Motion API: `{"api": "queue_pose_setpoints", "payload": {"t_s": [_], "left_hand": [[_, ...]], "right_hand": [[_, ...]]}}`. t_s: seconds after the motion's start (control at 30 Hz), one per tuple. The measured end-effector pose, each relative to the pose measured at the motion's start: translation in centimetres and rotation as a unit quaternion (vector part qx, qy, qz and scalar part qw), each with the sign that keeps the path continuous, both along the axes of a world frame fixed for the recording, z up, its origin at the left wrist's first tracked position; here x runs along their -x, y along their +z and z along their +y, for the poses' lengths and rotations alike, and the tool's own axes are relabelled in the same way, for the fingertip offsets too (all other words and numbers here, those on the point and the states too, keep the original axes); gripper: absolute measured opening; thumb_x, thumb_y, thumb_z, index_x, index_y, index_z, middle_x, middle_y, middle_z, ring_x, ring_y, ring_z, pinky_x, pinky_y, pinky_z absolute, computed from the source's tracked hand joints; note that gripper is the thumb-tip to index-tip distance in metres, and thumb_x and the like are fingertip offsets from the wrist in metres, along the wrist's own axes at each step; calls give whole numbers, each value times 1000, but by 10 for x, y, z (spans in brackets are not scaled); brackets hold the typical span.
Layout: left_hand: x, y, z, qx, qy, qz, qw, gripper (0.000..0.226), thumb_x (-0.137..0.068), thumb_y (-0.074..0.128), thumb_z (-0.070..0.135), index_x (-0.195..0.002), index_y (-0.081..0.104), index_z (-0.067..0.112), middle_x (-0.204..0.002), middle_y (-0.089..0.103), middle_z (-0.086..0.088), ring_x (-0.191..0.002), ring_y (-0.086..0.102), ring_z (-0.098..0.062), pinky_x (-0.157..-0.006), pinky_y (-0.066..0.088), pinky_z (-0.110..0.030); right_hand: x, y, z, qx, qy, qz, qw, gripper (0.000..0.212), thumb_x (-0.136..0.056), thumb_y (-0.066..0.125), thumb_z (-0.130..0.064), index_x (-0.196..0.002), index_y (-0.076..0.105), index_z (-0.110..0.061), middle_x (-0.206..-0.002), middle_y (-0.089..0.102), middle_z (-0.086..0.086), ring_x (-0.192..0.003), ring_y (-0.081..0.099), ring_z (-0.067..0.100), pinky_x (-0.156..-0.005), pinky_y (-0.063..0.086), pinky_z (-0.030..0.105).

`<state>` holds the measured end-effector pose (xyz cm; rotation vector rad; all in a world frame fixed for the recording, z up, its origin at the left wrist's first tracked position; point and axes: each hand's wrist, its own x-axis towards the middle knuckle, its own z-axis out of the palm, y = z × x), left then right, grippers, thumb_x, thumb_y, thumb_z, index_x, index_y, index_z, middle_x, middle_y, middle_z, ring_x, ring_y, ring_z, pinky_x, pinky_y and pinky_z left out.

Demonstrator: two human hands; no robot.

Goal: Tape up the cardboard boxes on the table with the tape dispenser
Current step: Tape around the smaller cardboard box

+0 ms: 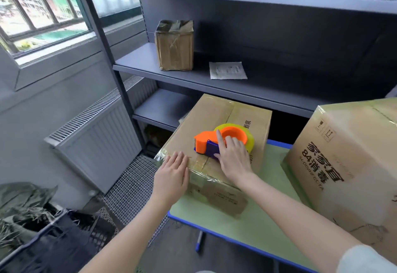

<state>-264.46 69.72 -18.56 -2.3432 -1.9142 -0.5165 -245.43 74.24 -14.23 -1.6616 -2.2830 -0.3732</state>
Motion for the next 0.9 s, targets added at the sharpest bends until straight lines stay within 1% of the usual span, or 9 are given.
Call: {"api": "queue_pose_setpoints", "payload": {"t_s": [0.23, 0.33, 0.4, 0.5, 0.6, 0.7, 0.77, 0.83, 0.9], "left_hand": [[-16, -3, -11, 10, 13, 4, 1000, 50, -87, 34, 29, -114, 67, 2, -117, 66, -15, -112, 61, -31, -97, 45, -44], [-32, 4, -26, 13, 5, -10, 1000, 51, -85, 35, 32, -109, 70, 4, -112, 68, -13, -107, 64, -30, -89, 52, -39], [-48, 8, -37, 28, -25, -24, 999, 48, -84, 36, 32, -106, 72, 9, -108, 71, -7, -103, 66, -26, -80, 55, -33], [-53, 21, -42, 47, -7, -108, 993, 38, -86, 37, 30, -96, 72, 22, -92, 72, 5, -85, 70, -19, -62, 53, -27], [-27, 34, -31, 89, 64, -285, 952, 25, -95, 44, 22, -92, 69, 18, -83, 69, 5, -77, 63, -15, -65, 47, -30], [15, 30, -19, 87, 154, -378, 909, 24, -95, 47, 17, -77, 58, 4, -73, 58, -3, -67, 50, -18, -59, 37, -29], [32, 24, -15, 191, 160, -401, 882, 32, -96, 46, 23, -77, 60, 3, -74, 62, -8, -65, 52, -20, -61, 42, -32], [36, 17, -16, 268, 124, -438, 849, 37, -98, 46, 27, -76, 66, 7, -77, 68, -7, -73, 62, -20, -73, 49, -32], [33, 17, -18, 271, 105, -460, 839, 40, -97, 47, 32, -75, 69, 7, -75, 70, -4, -76, 65, -16, -75, 51, -26]], "right_hand": [[-7, -1, -3, 31, -9, 36, 999, 62, -59, 89, -25, -114, 68, -9, -77, 62, 9, -67, 60, 28, -64, 52, 36], [-18, -2, -10, 44, -24, 49, 998, 59, -66, 85, -21, -119, 65, -9, -84, 63, 12, -75, 61, 33, -72, 52, 40], [-26, -2, -13, 60, -46, 67, 995, 57, -74, 79, -18, -127, 60, -10, -96, 62, 16, -90, 59, 37, -85, 48, 44], [-33, 2, -16, 45, -71, 56, 995, 57, -79, 73, -14, -132, 53, -5, -124, 53, 23, -122, 45, 42, -109, 30, 49], [-20, 1, -23, -50, 42, 51, 997, 47, -70, 74, -6, -115, 63, 2, -124, 55, 26, -121, 47, 42, -103, 36, 50], [2, -4, -25, 3, 140, 61, 988, 32, -60, 76, 5, -92, 71, 1, -104, 66, 19, -106, 61, 38, -91, 50, 51], [14, -8, -21, 38, 185, 67, 980, 26, -59, 77, 7, -83, 72, 0, -96, 69, 16, -102, 65, 36, -92, 48, 54], [23, -15, -16, 45, 240, 28, 969, 20, -68, 70, 4, -88, 72, -1, -102, 70, 15, -106, 64, 35, -92, 46, 52], [31, -20, -13, 90, 289, 4, 953, 26, -80, 60, -4, -103, 70, -1, -115, 67, 15, -115, 59, 35, -95, 46, 49]]}}
